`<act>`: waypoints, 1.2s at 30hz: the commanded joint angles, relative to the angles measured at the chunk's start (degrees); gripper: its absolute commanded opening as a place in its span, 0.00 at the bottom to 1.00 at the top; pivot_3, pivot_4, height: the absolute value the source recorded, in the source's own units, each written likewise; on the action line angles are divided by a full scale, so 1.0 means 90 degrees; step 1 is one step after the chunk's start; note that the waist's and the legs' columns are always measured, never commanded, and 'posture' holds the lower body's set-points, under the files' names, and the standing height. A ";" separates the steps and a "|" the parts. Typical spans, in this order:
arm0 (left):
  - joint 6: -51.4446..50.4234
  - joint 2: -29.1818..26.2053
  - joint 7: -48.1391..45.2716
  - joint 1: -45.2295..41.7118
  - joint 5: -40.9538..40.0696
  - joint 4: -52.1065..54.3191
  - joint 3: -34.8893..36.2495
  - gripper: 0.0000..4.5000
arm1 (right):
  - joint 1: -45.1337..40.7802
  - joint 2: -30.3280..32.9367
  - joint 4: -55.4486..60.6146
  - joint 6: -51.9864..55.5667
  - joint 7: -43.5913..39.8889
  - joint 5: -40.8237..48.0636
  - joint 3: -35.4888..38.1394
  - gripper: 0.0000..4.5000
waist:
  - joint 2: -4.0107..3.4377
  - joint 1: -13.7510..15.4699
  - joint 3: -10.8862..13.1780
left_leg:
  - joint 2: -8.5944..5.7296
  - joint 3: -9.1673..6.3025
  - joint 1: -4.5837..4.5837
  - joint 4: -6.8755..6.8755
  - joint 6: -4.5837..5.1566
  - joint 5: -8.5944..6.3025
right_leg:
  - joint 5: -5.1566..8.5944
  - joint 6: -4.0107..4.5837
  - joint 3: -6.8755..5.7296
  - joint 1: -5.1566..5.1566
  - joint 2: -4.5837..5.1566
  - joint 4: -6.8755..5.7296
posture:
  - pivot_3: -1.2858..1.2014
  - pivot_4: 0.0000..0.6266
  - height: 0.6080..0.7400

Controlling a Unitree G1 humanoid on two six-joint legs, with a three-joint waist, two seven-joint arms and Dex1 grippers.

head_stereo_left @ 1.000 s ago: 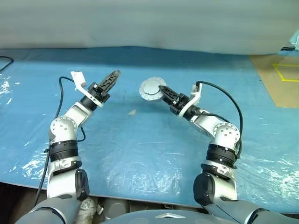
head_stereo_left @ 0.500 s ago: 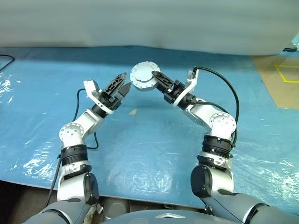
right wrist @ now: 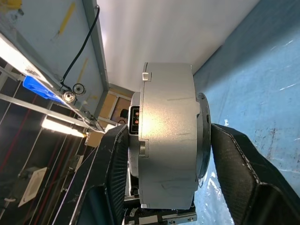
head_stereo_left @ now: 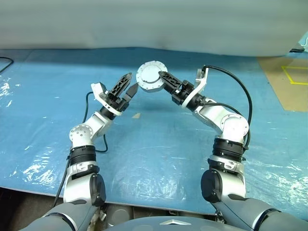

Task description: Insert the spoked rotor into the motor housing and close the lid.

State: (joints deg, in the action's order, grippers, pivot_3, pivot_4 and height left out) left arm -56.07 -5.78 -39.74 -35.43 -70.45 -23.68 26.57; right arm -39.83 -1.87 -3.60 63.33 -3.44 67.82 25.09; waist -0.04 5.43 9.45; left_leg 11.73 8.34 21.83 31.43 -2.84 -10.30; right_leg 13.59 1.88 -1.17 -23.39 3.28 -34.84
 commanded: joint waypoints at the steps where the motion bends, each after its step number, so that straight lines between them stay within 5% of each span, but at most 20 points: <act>1: -0.0152 -0.0140 -0.0154 -0.0115 -0.0101 -0.0005 0.0022 1.00 | -0.0140 -0.0082 0.0450 0.0030 -0.0045 0.0475 -0.0239 0.52 | 0.0000 0.0003 0.0000 | 0.0000 0.0000 0.0000 0.0000 0.0000 0.0000 | 0.0000 0.0000 0.0000 0.0000 0.0000 -0.0002 | 0.52 0.24 1.00; 7: -0.0081 -0.0369 -0.0279 -0.0165 -0.0018 -0.0229 0.0124 1.00 | -0.0036 -0.0044 0.0514 0.0018 0.0071 0.0616 -0.0345 0.52 | 0.0000 0.0013 0.0000 | 0.0000 -0.0004 0.0003 0.0010 0.0000 0.0000 | 0.0000 -0.0001 -0.0002 0.0001 0.0001 -0.0005 | 0.52 0.24 1.00; 25: 0.0418 0.0619 -0.0020 -0.0070 0.0171 -0.0009 -0.0102 1.00 | -0.0002 0.0102 0.0476 0.0013 0.0205 0.0744 -0.0521 0.52 | 0.0001 0.0009 0.0001 | 0.0002 -0.0019 0.0016 0.0061 0.0001 0.0000 | -0.0005 -0.0006 -0.0007 0.0005 0.0004 -0.0033 | 0.52 0.24 1.00; 28: 0.0472 0.0626 0.0083 -0.0106 0.0055 -0.0041 0.0034 0.87 | 0.0010 0.0100 0.0455 0.0003 0.0213 0.0745 -0.0529 0.52 | 0.0001 0.0009 0.0001 | 0.0002 -0.0023 0.0017 0.0071 0.0000 0.0000 | -0.0005 -0.0006 -0.0007 0.0005 0.0004 -0.0042 | 0.52 0.24 1.00; 32: 0.0411 0.0681 0.0154 0.0006 0.0192 0.0213 -0.0171 0.56 | 0.0010 0.0100 0.0420 -0.0009 0.0212 0.0755 -0.0545 0.52 | 0.0001 0.0009 0.0001 | 0.0002 -0.0024 0.0016 0.0077 0.0000 0.0000 | -0.0005 -0.0006 -0.0006 0.0005 0.0005 -0.0051 | 0.52 0.24 1.00; 36: 0.0430 0.0763 0.0136 -0.0030 0.0078 0.0311 -0.0111 0.52 | 0.0024 0.0087 0.0389 -0.0017 0.0240 0.0812 -0.0570 0.52 | 0.0001 0.0013 0.0001 | 0.0002 -0.0027 0.0017 0.0082 0.0000 0.0000 | -0.0005 -0.0006 -0.0006 0.0005 0.0005 -0.0055 | 0.52 0.24 1.00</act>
State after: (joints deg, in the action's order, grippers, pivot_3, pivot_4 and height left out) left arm -52.19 0.68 -37.67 -35.13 -68.64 -23.72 26.21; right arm -38.87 -0.46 -3.45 64.09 -0.69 71.72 20.05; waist -0.03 5.54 9.46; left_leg 11.74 8.10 21.99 32.18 -2.84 -10.30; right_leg 13.55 1.82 -1.22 -23.35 3.32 -35.33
